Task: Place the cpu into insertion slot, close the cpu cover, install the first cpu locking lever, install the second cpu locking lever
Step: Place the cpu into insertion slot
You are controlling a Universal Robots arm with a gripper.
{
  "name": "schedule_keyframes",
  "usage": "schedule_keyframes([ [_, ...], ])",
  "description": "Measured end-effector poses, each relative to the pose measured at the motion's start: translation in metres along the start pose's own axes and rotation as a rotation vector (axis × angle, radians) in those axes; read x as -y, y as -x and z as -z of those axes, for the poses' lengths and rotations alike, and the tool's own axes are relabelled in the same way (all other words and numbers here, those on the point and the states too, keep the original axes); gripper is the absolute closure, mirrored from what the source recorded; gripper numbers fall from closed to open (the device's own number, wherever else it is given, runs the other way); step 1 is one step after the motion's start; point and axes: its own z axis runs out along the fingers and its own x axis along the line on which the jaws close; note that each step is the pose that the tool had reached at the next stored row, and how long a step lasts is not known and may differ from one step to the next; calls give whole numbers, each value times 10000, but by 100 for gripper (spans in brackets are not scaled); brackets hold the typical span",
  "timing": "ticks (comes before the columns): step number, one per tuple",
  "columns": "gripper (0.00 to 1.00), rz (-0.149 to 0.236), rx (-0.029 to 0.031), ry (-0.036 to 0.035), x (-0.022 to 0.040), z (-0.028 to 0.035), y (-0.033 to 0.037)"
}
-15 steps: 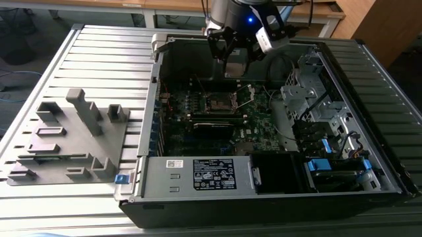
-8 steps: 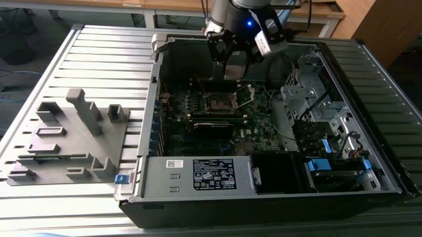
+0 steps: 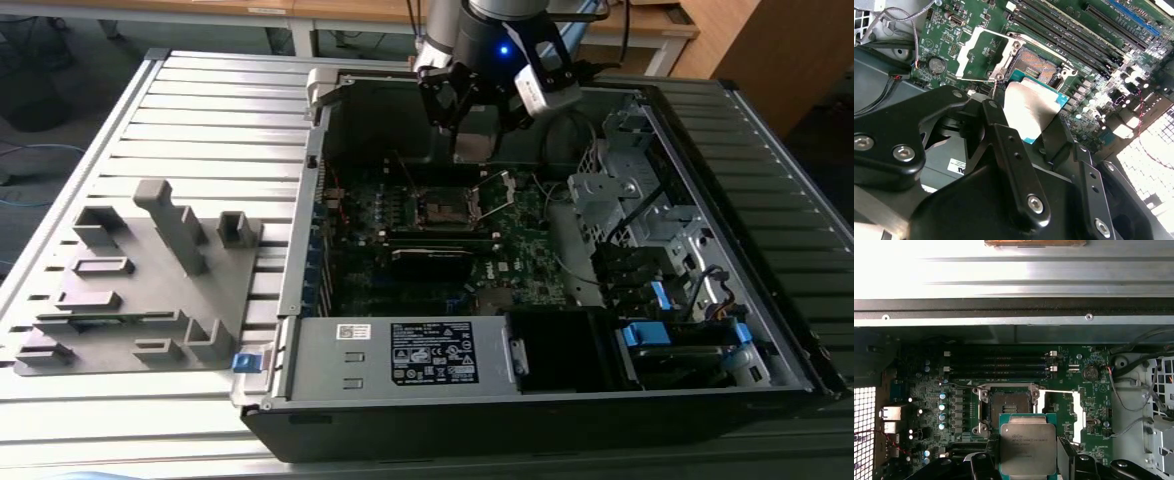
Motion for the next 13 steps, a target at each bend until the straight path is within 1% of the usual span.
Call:
schedule_keyframes([
  [6,46,0,1,3,0,-5,0],
  [13,46,0,0,-1,5,-64,-2],
])
